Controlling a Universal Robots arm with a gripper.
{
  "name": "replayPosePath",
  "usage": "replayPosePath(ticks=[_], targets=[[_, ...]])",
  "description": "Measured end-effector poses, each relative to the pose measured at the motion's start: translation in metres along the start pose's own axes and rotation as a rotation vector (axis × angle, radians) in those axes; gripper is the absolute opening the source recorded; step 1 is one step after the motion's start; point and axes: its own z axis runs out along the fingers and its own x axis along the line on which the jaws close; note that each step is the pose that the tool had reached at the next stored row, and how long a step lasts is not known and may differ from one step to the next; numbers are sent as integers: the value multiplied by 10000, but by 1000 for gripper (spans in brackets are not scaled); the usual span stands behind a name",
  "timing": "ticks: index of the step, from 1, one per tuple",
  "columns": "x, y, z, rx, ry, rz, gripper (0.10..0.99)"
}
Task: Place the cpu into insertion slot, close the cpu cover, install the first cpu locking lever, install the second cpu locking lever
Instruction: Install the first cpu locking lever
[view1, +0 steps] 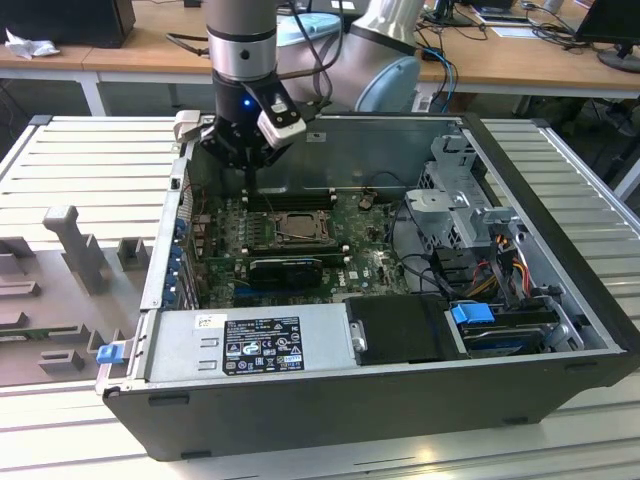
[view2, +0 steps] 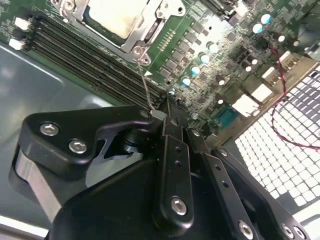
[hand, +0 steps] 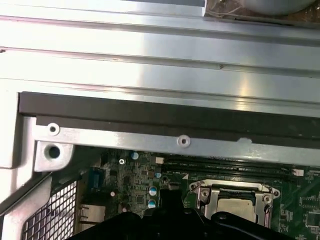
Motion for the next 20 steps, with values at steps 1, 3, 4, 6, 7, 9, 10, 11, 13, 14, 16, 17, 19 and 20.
replayPosePath(ticks=[1, 3, 4, 6, 7, 9, 10, 11, 13, 14, 16, 17, 19, 20], targets=[[-21, 3, 1, 0, 0, -3, 106], [-40, 2, 0, 2, 2, -3, 106], [-44, 1, 1, 1, 0, -2, 106], [-62, 1, 2, 2, -1, -2, 106], [-72, 0, 2, 2, 0, -2, 106], [-101, -3, 2, 2, 0, -2, 106], [-113, -4, 1, 3, 0, -3, 106], [-124, -5, 2, 3, 0, -3, 106], [-165, -8, 1, 3, 0, -3, 106], [-182, -9, 1, 3, 1, -2, 106], [-204, -11, 1, 4, 1, -2, 106], [-214, -12, 1, 3, 0, -2, 106], [-249, -14, 1, 3, 0, -4, 106], [-259, -15, 0, 4, 1, -3, 106]])
